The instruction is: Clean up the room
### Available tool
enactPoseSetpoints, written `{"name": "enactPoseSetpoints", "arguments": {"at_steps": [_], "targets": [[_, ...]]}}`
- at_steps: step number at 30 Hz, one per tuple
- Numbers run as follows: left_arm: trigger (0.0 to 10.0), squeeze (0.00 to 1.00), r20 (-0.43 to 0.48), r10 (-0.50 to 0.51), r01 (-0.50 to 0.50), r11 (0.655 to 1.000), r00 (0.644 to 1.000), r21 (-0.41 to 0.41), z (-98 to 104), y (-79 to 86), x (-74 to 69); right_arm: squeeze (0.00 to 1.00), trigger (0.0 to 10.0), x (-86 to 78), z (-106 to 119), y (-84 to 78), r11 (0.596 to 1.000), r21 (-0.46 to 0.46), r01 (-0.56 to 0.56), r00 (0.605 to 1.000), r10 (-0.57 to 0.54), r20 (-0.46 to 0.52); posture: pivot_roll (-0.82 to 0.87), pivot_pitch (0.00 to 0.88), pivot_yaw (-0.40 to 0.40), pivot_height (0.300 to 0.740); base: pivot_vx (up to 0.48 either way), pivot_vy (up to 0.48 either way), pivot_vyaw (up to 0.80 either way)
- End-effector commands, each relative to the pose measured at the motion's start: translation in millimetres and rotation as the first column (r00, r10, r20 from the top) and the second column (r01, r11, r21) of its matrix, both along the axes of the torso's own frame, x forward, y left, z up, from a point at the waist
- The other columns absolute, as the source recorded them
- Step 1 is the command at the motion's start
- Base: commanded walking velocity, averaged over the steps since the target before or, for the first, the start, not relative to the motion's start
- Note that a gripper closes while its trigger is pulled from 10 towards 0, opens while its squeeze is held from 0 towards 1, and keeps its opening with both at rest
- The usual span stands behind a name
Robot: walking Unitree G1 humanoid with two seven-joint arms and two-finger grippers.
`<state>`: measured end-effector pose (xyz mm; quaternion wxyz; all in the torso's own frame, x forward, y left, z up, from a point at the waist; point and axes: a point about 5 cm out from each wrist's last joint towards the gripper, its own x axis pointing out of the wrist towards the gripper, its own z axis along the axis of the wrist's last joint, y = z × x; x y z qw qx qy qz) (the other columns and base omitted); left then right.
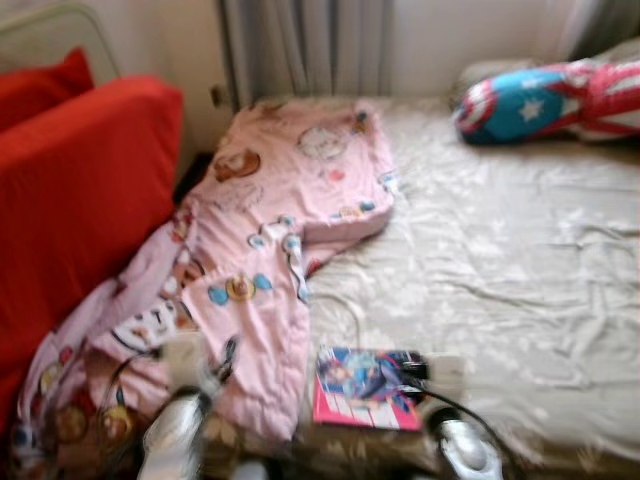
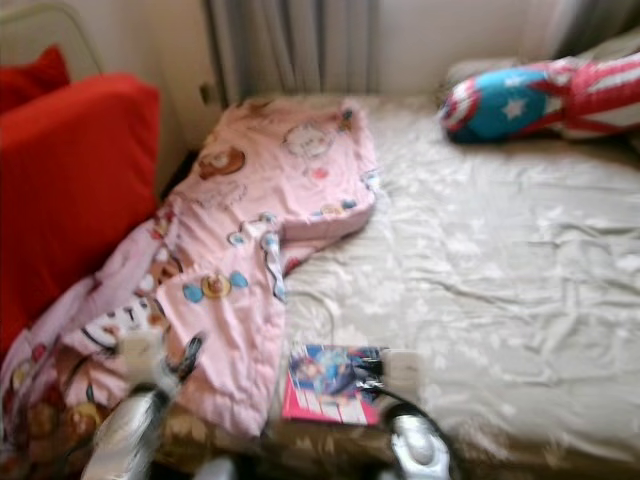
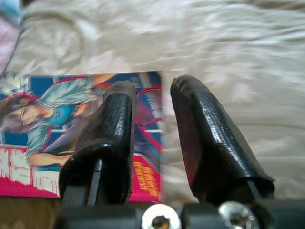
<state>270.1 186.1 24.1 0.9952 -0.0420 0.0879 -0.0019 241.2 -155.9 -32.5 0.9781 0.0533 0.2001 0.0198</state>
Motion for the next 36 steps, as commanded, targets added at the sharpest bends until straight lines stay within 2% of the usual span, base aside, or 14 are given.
{"name": "enactPoseSetpoints", "arguments": {"at_steps": [1,7,10,20,24,27,31,35,36], "targets": [[10.0,0.00,-0.017,0.019,-0.018,1.000,1.000,0.023,-2.7,11.8,-2.2,0.00,10.0,10.8,7.7,7.4,1.000,0.012,0.000,1.000,0.000,0.031,0.04,0.000,-0.003,0.627,0.000,0.000,0.00],[10.0,0.00,-0.012,0.004,-0.003,1.000,1.000,0.024,-0.9,8.7,1.2,0.00,10.0,11.2,5.7,5.2,1.000,-0.005,0.009,1.000,-0.009,0.001,0.04,0.000,0.002,0.617,0.000,0.000,0.00],[10.0,0.00,-0.008,-0.011,0.011,1.000,1.000,0.028,-0.2,7.3,0.9,0.00,10.0,11.2,7.2,5.8,1.000,0.001,0.015,1.000,-0.015,0.023,0.05,0.004,0.006,0.607,0.000,0.000,0.00],[10.0,0.00,-0.019,-0.032,0.033,0.998,0.999,0.053,-2.4,14.6,-7.1,0.00,10.0,14.3,4.6,4.7,0.998,0.034,0.058,0.998,-0.057,-0.033,0.09,0.062,0.009,0.607,0.000,0.000,0.00],[10.0,0.00,-0.018,-0.035,0.036,0.997,0.999,0.062,-1.7,16.4,-9.6,0.00,10.0,17.8,3.8,5.1,0.998,0.020,0.057,0.996,-0.055,-0.075,0.10,0.088,0.005,0.602,0.000,0.000,0.00],[10.0,0.00,-0.017,-0.037,0.038,0.997,0.999,0.066,-1.5,16.1,-11.4,0.00,10.0,20.7,7.1,6.0,0.998,0.025,0.050,0.998,-0.049,-0.049,0.11,0.100,0.002,0.582,0.000,0.000,0.00],[10.0,0.00,-0.015,-0.039,0.039,0.997,0.999,0.068,-0.8,15.1,-13.7,0.00,10.0,23.9,9.3,7.2,0.999,0.033,0.043,0.998,-0.042,-0.043,0.12,0.119,0.000,0.582,0.000,0.000,0.00],[10.0,0.00,-0.020,-0.044,0.045,0.996,0.999,0.079,-1.3,16.2,-24.1,0.00,10.0,26.4,8.3,7.2,0.997,0.057,0.046,0.996,-0.041,-0.085,0.13,0.148,0.002,0.582,0.000,0.000,0.00],[10.0,0.00,-0.023,-0.043,0.044,0.996,0.999,0.079,-1.8,16.9,-25.5,0.78,10.0,26.8,8.6,7.4,0.995,0.078,0.055,0.995,-0.048,-0.084,0.13,0.152,0.002,0.582,0.000,0.000,0.00]]}}
